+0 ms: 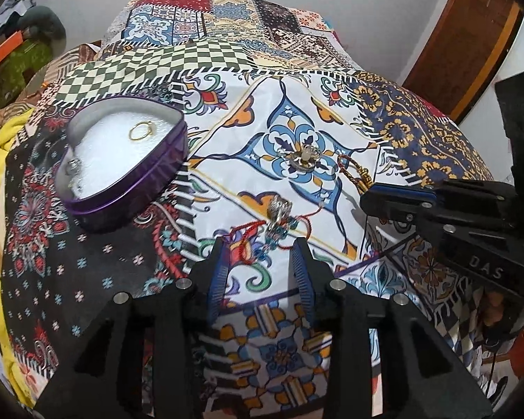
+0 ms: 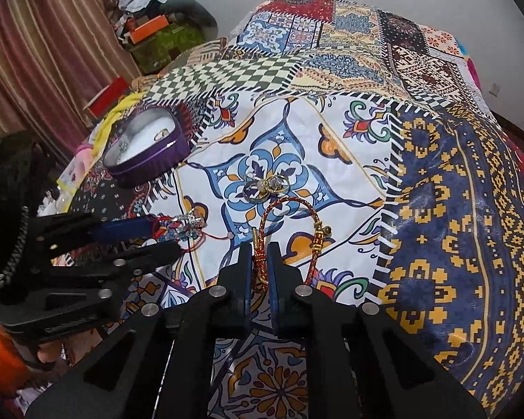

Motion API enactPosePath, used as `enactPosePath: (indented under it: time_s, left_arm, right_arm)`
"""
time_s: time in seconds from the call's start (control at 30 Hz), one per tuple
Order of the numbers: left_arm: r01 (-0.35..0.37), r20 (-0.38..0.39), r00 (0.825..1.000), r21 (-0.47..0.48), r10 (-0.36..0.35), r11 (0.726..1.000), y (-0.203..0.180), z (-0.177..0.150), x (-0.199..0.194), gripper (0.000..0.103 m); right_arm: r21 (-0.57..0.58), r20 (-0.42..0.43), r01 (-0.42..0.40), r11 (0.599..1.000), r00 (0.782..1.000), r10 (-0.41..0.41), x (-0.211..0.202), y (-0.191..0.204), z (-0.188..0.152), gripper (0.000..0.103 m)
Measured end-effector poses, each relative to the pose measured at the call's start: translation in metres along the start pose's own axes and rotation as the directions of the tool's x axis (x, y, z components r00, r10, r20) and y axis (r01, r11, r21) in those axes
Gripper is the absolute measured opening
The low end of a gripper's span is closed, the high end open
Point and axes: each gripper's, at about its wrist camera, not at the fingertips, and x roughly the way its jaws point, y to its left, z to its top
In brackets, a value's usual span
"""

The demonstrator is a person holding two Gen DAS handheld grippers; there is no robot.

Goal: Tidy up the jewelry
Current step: 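Grasp the red beaded bracelet with the left tool while the right grasps the gold-red bracelet, then carry both bracelets over the purple heart tin and open both tools inside it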

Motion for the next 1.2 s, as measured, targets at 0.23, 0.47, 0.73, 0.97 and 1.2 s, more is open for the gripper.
enactPosePath:
  time_s: [0.23, 0.47, 0.73, 0.97, 1.2]
  left_arm:
    - [0.003, -0.006, 1.000, 0.008, -0.003, 1.000, -0.007, 0.000, 0.003, 0.006]
    - [0.017, 0.010, 1.000, 0.000, -0.017, 1.000, -0.013, -0.001, -0.008, 0.006]
    - [0.005, 0.119, 0.993, 0.005, -0.005, 1.000, -0.016, 0.007, -0.054, 0.006]
    - [-0.029, 0.238, 0.971, -0.009, 0.030, 1.000, -0.008, 0.022, -0.098, 0.006]
    - [-0.078, 0.332, 0.939, -0.050, 0.090, 0.996, 0.011, 0.038, -0.133, 0.006]
  right_arm:
    - [0.023, 0.037, 0.007, 1.000, 0.999, -0.008, -0.011, -0.007, 0.004, 0.008]
    - [0.017, 0.080, 0.029, 0.999, 0.996, -0.030, -0.027, -0.008, 0.009, 0.008]
    - [-0.014, 0.148, 0.037, 0.999, 0.988, -0.034, -0.051, 0.002, 0.021, 0.008]
    - [-0.054, 0.212, 0.030, 0.998, 0.977, -0.017, -0.068, 0.022, 0.037, 0.008]
    - [-0.110, 0.270, 0.004, 0.994, 0.963, 0.026, -0.077, 0.051, 0.057, 0.008]
